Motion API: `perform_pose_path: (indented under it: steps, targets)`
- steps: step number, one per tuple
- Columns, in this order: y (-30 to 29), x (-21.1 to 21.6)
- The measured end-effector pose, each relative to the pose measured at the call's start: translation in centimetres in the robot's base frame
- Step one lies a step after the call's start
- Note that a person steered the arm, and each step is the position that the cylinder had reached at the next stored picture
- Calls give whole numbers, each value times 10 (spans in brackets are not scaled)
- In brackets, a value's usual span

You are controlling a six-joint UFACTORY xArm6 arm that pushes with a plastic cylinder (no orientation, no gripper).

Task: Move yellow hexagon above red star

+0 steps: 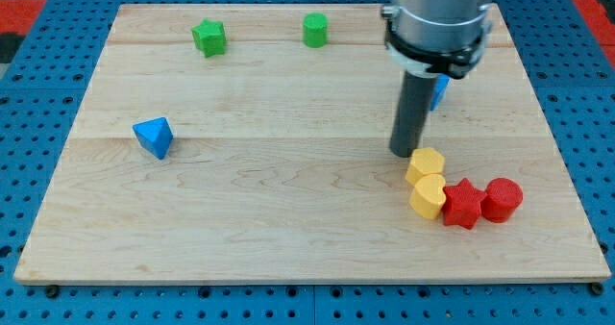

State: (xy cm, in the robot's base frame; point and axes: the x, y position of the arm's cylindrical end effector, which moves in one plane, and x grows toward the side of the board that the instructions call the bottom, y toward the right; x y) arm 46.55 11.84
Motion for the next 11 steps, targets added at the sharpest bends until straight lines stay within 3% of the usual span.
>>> perform_pose_path:
  steps: [3, 4, 6, 9, 11]
  targets:
    - [73, -6]
    - [56, -20]
    - [20, -3]
    - [21, 26]
    - [56, -4]
